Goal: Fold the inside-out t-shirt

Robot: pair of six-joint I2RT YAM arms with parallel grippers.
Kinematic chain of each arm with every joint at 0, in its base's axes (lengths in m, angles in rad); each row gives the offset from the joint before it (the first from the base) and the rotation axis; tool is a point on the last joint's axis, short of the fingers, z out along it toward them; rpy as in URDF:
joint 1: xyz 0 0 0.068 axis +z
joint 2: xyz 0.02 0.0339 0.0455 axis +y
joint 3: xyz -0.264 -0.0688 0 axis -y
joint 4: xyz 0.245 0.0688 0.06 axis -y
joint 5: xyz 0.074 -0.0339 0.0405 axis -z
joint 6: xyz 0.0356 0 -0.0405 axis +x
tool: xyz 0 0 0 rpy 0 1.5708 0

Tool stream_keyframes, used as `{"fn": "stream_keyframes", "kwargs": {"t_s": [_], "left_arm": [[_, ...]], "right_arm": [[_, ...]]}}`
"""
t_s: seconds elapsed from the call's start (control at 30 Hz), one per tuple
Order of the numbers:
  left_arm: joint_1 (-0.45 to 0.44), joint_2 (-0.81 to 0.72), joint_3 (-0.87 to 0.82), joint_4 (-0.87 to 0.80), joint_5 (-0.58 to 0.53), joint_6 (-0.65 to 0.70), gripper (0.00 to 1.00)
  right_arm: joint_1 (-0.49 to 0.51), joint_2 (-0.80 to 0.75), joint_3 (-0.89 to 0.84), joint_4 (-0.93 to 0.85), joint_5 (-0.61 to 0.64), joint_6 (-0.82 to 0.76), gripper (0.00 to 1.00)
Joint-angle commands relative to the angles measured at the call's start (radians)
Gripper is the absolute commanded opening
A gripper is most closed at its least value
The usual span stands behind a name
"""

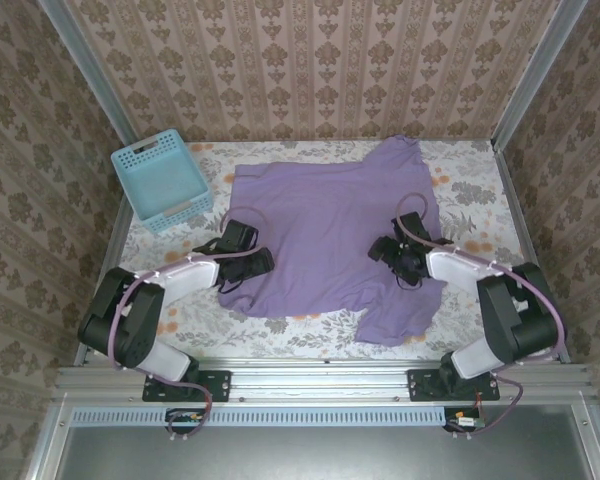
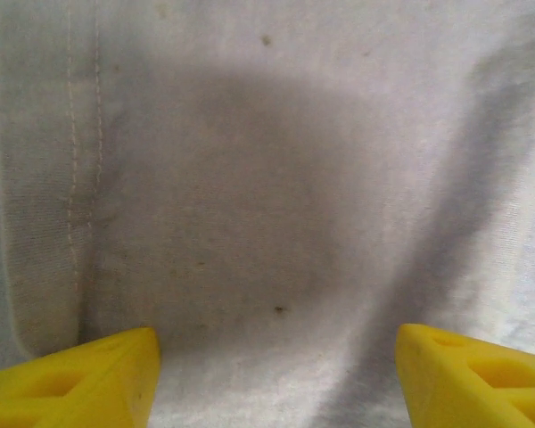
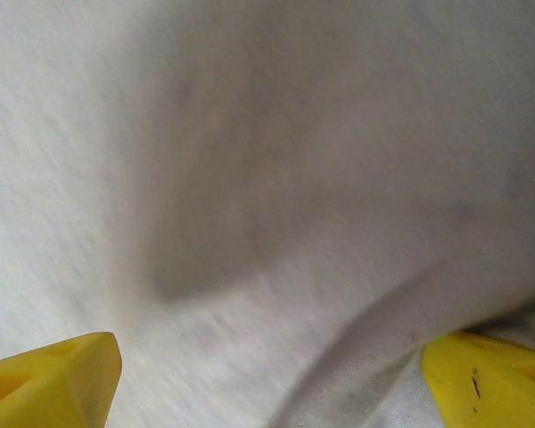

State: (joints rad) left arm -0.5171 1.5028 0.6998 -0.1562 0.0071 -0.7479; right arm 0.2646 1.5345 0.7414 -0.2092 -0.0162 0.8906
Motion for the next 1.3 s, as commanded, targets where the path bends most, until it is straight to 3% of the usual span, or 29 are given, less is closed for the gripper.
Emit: {"fn": "stream_keyframes", "kwargs": {"t_s": [0.0, 0.2, 0.4, 0.5, 0.57, 0.7, 0.83, 1.07, 1.27], "left_arm": [[0.005, 0.027, -0.010, 0.052, 0.005, -0.054, 0.71], [0.005, 0.107, 0.051, 0.071, 0.030, -0.068, 0.70], [0.007, 0.212, 0.189, 0.046, 0.068, -0.028, 0.69], [-0.008, 0.163, 0.239, -0.058, -0.001, 0.025, 0.69], [-0.038, 0.078, 0.239, -0.152, -0.104, 0.066, 0.71], [-0.128, -0.077, 0.202, -0.295, -0.239, 0.176, 0.73], [-0.223, -0.129, 0.183, -0.431, -0.347, 0.263, 0.73], [-0.265, -0.009, 0.207, -0.444, -0.350, 0.290, 0.73], [-0.264, 0.126, 0.277, -0.457, -0.349, 0.274, 0.70]], "right_arm": [[-0.051, 0.127, 0.020, 0.047, -0.040, 0.029, 0.96], [-0.082, 0.184, 0.142, 0.005, 0.000, 0.015, 1.00], [-0.185, 0.221, 0.239, -0.053, -0.003, -0.039, 1.00], [-0.215, 0.171, 0.251, -0.095, 0.017, -0.106, 1.00], [-0.214, 0.112, 0.246, -0.124, 0.020, -0.160, 1.00], [-0.182, -0.016, 0.190, -0.172, -0.009, -0.226, 1.00], [-0.103, -0.111, 0.111, -0.205, 0.006, -0.246, 1.00], [0.002, -0.136, 0.002, -0.171, 0.005, -0.191, 1.00], [0.067, -0.055, -0.001, -0.151, -0.010, -0.151, 1.00]]}}
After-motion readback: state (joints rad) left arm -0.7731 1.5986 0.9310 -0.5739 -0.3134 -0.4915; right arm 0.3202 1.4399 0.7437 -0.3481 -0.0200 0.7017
